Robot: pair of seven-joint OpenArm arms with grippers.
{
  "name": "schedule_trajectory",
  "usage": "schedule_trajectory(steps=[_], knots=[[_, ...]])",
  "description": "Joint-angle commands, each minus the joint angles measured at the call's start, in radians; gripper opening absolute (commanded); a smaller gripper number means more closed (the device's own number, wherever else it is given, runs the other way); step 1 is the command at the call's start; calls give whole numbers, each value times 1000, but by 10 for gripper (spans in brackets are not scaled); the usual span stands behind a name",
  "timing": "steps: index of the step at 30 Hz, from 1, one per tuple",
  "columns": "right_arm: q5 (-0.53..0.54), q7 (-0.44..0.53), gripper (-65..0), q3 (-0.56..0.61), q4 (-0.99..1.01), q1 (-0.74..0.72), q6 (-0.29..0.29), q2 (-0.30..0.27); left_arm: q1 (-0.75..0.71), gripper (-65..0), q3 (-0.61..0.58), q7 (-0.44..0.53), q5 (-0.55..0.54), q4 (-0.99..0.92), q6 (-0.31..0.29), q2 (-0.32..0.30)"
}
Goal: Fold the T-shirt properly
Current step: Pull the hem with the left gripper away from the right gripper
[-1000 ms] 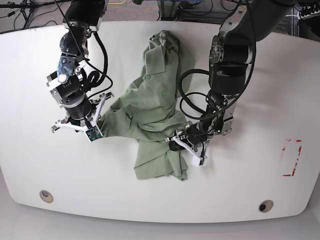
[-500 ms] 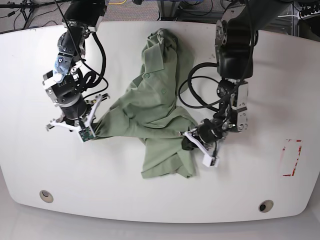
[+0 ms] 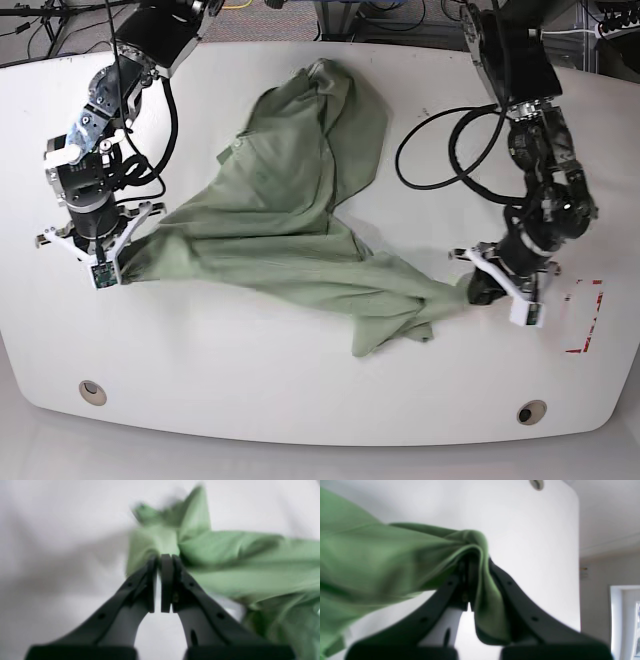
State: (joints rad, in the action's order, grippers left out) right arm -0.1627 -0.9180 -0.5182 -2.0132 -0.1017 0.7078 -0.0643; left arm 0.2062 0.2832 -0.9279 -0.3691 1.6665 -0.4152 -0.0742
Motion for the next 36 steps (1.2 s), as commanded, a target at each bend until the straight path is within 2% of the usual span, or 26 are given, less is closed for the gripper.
schedule_trajectory(steps=[1,6,12,18,22,28,30,32,36], knots=[[-2,26,-650,-4,-19,-65,-10,-13,17,-637,24,3,-12,103,-18,-28],[-8,23,-650,22,-19,-148,-10,-21,31,-637,44,-27,-12,189,-20,-75],[-8,20,-650,54,-16,-249,-10,-41,98,-636,67,-32,-12,228,-20,-80],[-10,-19,-650,105,1,-297,-10,-67,155,-619,72,-119,-11,192,-20,-74],[-10,-39,-650,128,-4,-298,-10,-64,129,-544,69,-156,-23,154,-20,-40],[-4,-39,-650,135,-2,-260,-10,-62,42,-350,50,-165,-38,83,-18,23],[-4,-37,-650,135,-2,-250,-10,-62,25,-303,46,-164,-38,48,-17,44],[-4,-37,-650,135,-4,-238,-10,-62,16,-275,44,-162,-38,7,-17,60],[-2,-34,-650,135,-4,-217,-10,-62,11,-274,44,-130,-38,-91,-17,81]])
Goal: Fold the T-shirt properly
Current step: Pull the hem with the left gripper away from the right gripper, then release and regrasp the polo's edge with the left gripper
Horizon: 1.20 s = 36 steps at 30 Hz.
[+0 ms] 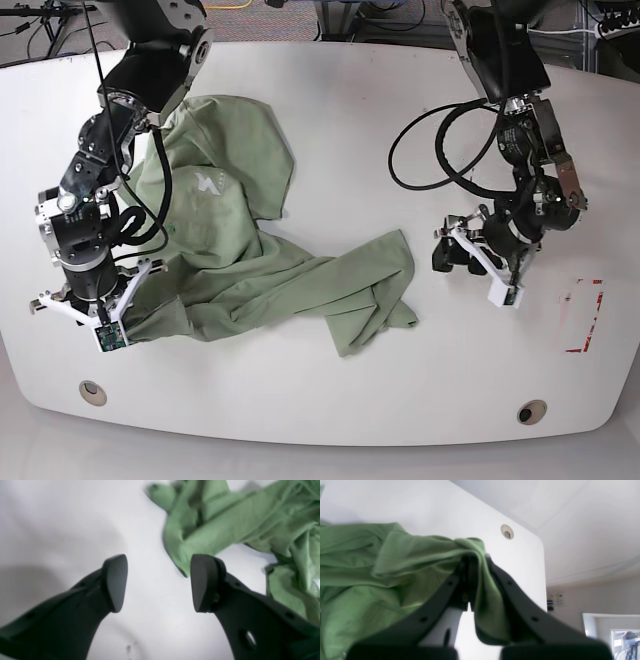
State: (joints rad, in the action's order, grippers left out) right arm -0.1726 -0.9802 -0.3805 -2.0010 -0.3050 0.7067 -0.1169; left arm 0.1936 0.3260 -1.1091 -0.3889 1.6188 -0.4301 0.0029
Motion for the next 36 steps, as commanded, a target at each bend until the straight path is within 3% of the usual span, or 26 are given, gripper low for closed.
schedule_trajectory(steps=[1,25,36], knots=[[8,28,-650,-2,-16,-13,-9,-10,24,-274,2,59,-20,-59,-2,9],[8,30,-650,-5,-16,20,-9,29,125,-268,-1,183,-25,-484,-3,70],[8,30,-650,-7,-16,20,-9,43,157,-269,-109,232,-26,-588,-3,104]])
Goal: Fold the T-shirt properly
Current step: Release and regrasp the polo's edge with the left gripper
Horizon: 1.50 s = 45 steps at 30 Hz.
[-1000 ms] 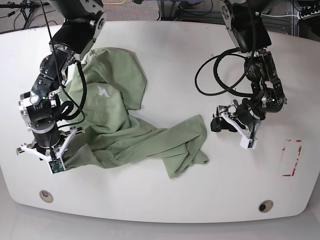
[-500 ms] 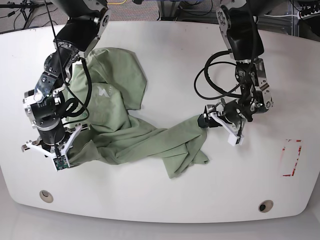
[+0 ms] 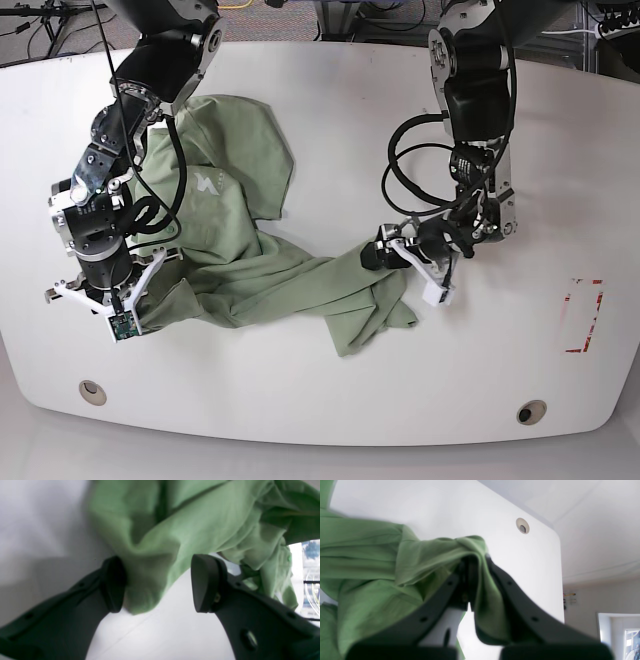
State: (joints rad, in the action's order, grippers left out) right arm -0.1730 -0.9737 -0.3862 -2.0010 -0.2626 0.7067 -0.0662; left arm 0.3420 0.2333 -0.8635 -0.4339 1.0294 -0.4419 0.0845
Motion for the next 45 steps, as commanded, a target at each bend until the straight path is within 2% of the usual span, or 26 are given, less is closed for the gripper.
schedule_trajectory(steps=[1,4,5,7,10,12,14,35,39,45], knots=[[8,23,-650,-1,-16,-22,-9,-8,9,-271,-18,-10,19,2,8,24],[8,23,-650,-1,-16,-22,-9,-8,9,-279,-18,-10,19,1,8,25],[8,23,-650,-1,-16,-22,-9,-8,9,-306,-18,-7,19,1,8,27],[8,23,-650,-1,-16,-22,-9,-7,9,-369,-18,-6,19,-1,8,27],[8,23,-650,-1,-16,-22,-9,-8,7,-511,-19,26,20,-1,8,27],[8,23,-650,-1,-16,-22,-9,-8,4,-581,-19,53,27,-1,10,27],[8,23,-650,-1,-16,-22,-9,-10,4,-619,-19,76,27,-1,12,25],[8,23,-650,0,-14,-22,-9,-5,-28,-647,-18,86,27,113,12,14],[8,23,-650,-1,-14,-20,-9,-5,-56,-647,-19,82,22,200,12,-18],[3,23,-650,-1,-14,-20,-9,-5,-100,-647,-13,10,20,394,12,-71]])
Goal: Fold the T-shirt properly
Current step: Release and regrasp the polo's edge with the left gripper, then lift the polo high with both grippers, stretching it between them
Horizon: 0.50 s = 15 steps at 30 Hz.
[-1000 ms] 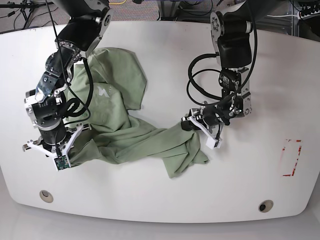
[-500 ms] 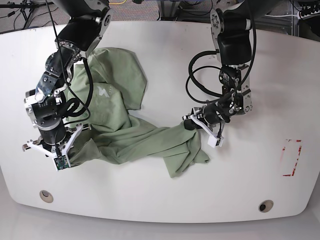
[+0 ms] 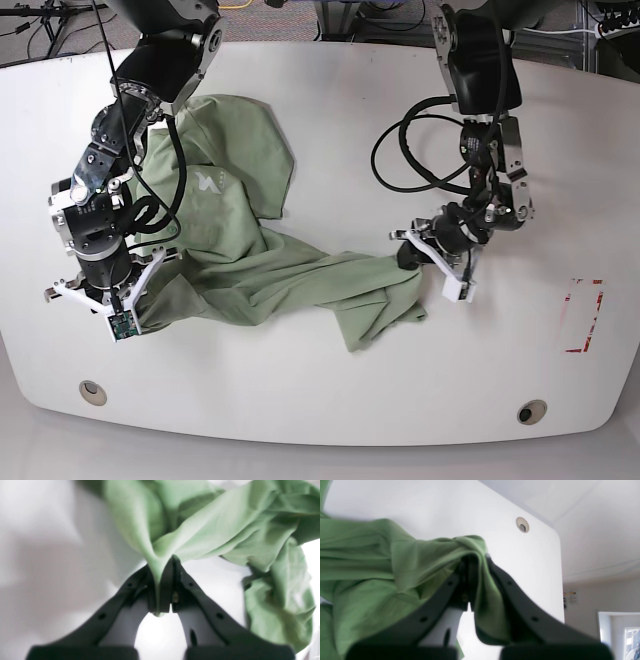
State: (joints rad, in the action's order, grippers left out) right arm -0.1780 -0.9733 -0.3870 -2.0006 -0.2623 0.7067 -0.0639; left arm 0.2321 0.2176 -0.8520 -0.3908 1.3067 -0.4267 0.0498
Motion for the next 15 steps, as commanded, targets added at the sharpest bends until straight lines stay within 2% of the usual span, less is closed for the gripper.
schedule_trajectory(steps=[1,7,15], knots=[[7,23,-650,0,-15,-21,-9,-7,2,-647,3,-10,-23,147,-4,-46],[7,23,-650,0,-13,-21,-9,-12,-61,-647,49,-36,-24,360,-4,-121],[7,21,-650,4,-9,-25,-9,-12,-70,-647,153,-89,-24,546,-5,-156]])
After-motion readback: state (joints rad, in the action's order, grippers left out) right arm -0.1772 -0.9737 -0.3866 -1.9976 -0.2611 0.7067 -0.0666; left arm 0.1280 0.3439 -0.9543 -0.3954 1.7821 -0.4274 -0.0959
